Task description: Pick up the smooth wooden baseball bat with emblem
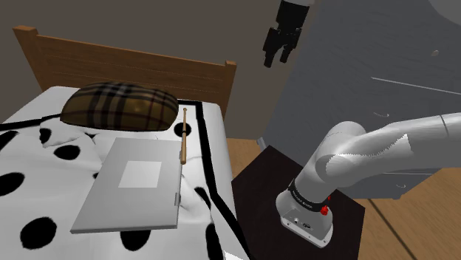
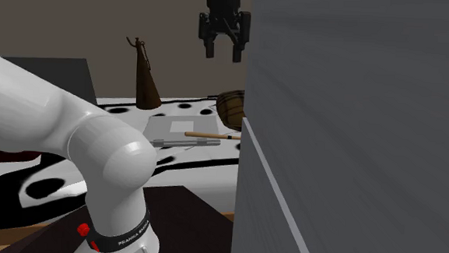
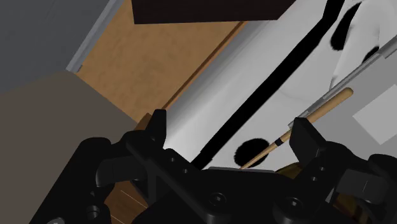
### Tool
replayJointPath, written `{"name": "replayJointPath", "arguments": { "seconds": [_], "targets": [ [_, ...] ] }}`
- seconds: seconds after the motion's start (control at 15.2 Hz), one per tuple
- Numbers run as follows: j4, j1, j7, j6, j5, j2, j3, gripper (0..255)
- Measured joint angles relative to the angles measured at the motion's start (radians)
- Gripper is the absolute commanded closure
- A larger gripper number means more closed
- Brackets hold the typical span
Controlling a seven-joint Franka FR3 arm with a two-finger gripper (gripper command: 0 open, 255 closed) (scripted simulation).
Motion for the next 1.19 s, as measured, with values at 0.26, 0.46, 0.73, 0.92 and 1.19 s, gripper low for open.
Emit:
{"name": "replayJointPath", "arguments": {
  "seconds": [0.26, 0.46, 0.73, 0.92, 1.19],
  "targets": [
    [-0.035, -0.005, 0.049, 0.057, 0.02, 0.033, 0.014, 0],
    [-0.084, -0.008, 0.123, 0.14, 0.052, 0.08, 0.039, 0],
    [-0.115, -0.009, 0.223, 0.245, 0.096, 0.168, 0.075, 0],
    [-0.121, -0.007, 0.298, 0.337, 0.127, 0.262, 0.103, 0],
    [-0.124, -0.008, 0.383, 0.456, 0.161, 0.387, 0.129, 0]
  ]
}}
